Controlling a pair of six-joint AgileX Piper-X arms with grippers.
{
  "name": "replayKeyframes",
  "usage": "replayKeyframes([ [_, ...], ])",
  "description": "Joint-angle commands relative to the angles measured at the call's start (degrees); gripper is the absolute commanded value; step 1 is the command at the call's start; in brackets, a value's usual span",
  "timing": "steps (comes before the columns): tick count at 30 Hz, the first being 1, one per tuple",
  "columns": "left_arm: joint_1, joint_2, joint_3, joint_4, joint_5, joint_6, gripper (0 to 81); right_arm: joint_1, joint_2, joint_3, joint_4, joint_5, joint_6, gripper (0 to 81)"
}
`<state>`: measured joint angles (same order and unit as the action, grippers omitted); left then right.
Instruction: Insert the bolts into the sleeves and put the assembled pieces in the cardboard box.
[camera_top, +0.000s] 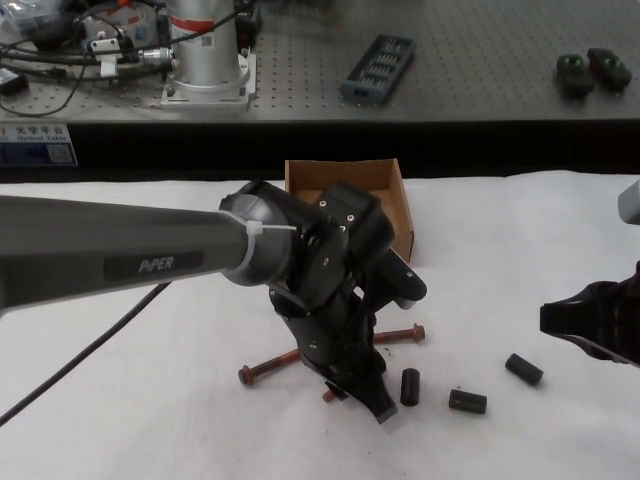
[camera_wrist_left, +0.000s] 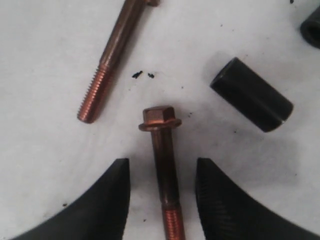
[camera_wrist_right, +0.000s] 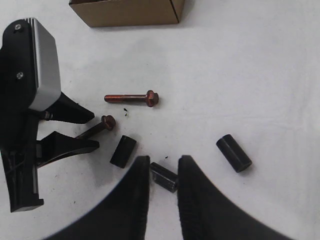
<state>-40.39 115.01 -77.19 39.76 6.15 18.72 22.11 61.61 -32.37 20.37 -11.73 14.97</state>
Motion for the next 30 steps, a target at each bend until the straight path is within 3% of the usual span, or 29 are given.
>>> replayKeyframes([
  [1, -0.7, 0.1, -0.1, -1.7, -0.9, 2.5, 31.5, -0.2, -0.4, -0.6, -0.1, -0.9, -0.7, 16.7],
  [12, -1.1, 0.1, -0.1, -0.8, -1.8, 5.3, 31.2, -0.2, -0.4, -0.6, -0.1, -0.9, -0.7, 16.7],
  [15, -1.1, 0.1, -0.1, -0.3, -1.8, 5.3, 26.9, -0.2, -0.4, -0.6, -0.1, -0.9, -0.7, 16.7],
  [20, -1.1, 0.1, -0.1, -0.3, -1.9, 2.1, 19.3, -0.2, -0.4, -0.6, -0.1, -0.9, -0.7, 16.7],
  [30, -1.1, 0.1, -0.1, 2.3, -1.5, -5.3, 17.2, -0.2, -0.4, -0.6, -0.1, -0.9, -0.4, 16.7],
])
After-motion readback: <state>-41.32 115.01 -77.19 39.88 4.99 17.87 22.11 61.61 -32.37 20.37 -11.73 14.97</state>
